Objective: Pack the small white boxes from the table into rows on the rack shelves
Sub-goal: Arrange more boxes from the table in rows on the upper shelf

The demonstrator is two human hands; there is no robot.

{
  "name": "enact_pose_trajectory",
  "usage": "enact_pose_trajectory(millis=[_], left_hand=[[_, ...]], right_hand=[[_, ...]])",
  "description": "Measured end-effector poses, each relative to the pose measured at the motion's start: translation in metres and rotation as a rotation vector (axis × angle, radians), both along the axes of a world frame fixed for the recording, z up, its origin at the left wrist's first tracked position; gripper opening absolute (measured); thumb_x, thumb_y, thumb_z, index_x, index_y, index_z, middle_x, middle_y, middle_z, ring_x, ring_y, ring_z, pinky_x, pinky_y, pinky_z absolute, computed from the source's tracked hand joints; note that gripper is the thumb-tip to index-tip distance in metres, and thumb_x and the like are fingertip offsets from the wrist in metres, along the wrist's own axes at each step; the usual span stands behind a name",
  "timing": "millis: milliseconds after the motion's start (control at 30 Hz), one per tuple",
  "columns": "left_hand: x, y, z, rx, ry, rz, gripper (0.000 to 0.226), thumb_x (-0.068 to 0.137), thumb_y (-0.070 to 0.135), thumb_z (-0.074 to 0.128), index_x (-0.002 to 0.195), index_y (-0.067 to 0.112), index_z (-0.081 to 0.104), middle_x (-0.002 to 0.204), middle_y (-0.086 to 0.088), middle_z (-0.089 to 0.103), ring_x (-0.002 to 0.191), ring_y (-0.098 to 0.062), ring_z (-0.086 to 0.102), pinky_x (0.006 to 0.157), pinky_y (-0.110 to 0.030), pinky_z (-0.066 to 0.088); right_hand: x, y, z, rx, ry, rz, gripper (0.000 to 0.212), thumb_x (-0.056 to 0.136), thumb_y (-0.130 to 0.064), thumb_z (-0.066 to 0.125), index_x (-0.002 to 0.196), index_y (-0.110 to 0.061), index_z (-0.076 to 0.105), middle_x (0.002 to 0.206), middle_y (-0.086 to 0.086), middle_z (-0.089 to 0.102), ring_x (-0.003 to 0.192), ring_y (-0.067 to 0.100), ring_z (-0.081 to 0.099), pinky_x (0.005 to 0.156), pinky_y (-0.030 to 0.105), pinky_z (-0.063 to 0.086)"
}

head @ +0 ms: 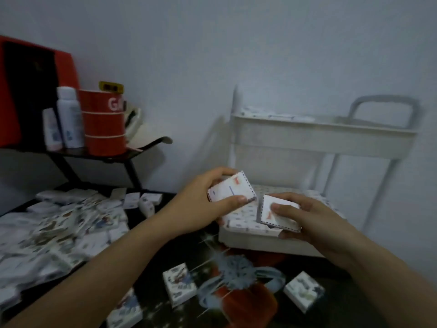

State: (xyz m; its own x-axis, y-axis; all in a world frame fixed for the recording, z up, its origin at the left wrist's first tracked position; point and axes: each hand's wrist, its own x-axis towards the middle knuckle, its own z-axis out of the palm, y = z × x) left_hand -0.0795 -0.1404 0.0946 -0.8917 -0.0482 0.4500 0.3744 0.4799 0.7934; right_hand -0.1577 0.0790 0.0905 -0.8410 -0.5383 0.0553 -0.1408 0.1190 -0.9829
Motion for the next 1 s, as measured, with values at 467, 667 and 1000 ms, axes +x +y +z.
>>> enact_pose_trajectory(millis=[467,667,1000], left_hand=[[-0.102,0.072,0.136,0.017,0.147,-0.082,0.030,0.087,0.027,0.069,0.115,0.025,0.058,0.109,-0.004,0.062,0.085,-0.012,0.064,0.058,-0.027,0.059],[-0.153,0.063,0.175,0.004,0.168,0.018,0.049,0.073,0.032,0.082,0.114,0.026,0.055,0.104,0.001,0.061,0.072,-0.013,0.061,0.055,-0.020,0.054],[-0.241,0.051,0.197,-0.029,0.167,0.108,0.049,0.074,0.045,0.078,0.112,0.028,0.052,0.103,0.006,0.058,0.080,-0.013,0.061,0.057,-0.025,0.050]], right_hand=[[-0.045,0.071,0.103,-0.142,0.142,-0.108,0.028,0.092,-0.005,0.054,0.108,-0.019,0.073,0.104,0.006,0.073,0.089,0.021,0.071,0.066,0.027,0.058],[-0.076,0.069,0.153,-0.142,0.337,-0.247,0.023,0.084,0.003,0.062,0.087,-0.017,0.073,0.093,0.007,0.073,0.090,0.024,0.071,0.080,0.032,0.059],[-0.161,0.035,0.208,-0.061,0.414,-0.362,0.008,0.085,-0.006,0.063,0.089,-0.012,0.064,0.087,0.008,0.070,0.063,0.010,0.071,0.053,0.022,0.055]])
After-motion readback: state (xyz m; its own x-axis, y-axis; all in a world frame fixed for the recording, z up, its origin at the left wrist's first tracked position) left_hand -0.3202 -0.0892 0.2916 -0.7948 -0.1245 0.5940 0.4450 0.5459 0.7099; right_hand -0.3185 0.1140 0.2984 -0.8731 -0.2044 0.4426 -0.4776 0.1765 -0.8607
